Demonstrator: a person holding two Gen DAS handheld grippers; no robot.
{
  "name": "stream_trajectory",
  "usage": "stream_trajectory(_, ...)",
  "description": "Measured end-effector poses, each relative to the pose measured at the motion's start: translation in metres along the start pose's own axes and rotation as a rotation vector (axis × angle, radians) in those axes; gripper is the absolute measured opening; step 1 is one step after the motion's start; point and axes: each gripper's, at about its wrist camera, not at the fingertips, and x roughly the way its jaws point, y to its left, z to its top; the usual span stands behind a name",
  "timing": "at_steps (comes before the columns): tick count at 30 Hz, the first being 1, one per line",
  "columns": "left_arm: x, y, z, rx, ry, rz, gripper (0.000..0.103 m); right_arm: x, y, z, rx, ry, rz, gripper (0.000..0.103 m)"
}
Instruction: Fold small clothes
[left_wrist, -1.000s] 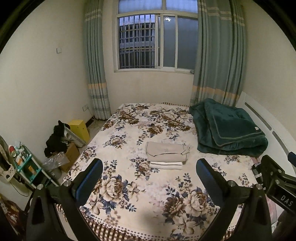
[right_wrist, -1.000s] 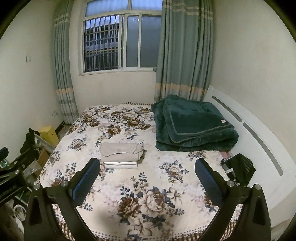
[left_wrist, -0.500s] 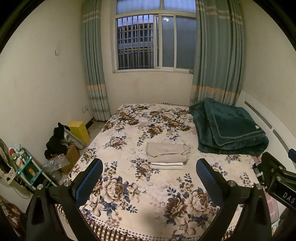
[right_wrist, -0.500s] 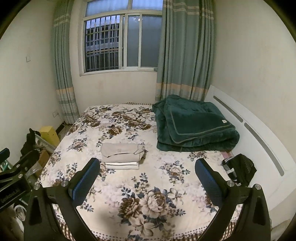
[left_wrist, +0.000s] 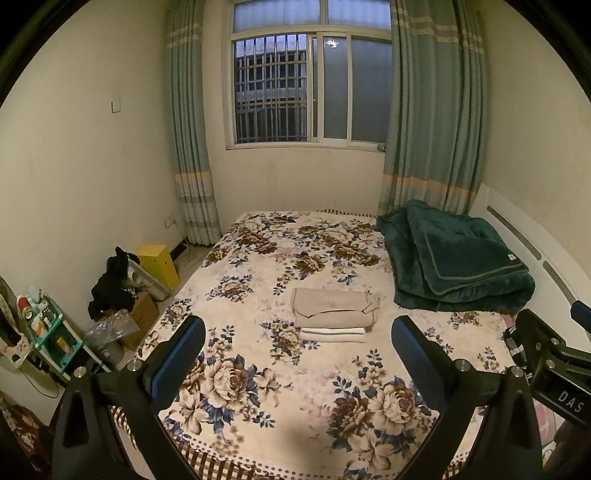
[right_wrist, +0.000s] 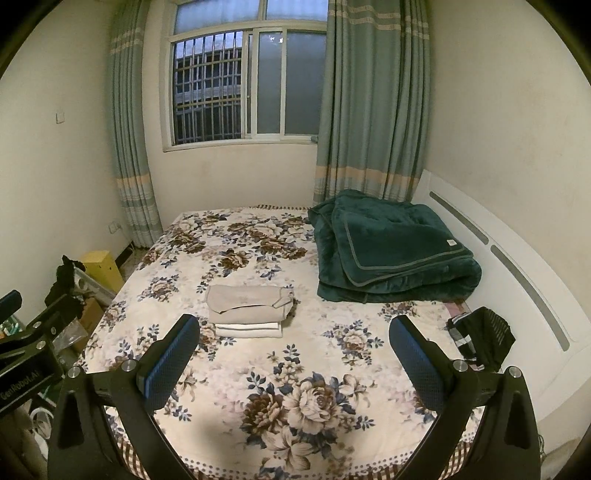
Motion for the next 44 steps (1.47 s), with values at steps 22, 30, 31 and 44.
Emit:
stream_trajectory(22,-0.011,0.008,0.012,0.002,-0.026,-0.015,0.103,-0.004,0.006,0.011,0.004,-0.024,-0.001,0.103)
stream_trajectory(30,-0.011,0.01,0.016,0.006,-0.029,-0.023,0.103,-0.003,0.005,0.012,0.004,-0.025,0.0,0.103)
stream_trajectory(31,-0.011,0.01,0.018,0.006,-0.029,-0.026,0.103,-0.002,0.005,0.012,0.003,-0.026,-0.001,0.103)
stream_trajectory(44,-0.014,0.01,0.025,0.015,-0.047,-0.022,0.103,-0.003,0.007,0.011,0.006,-0.029,-0.005,0.103)
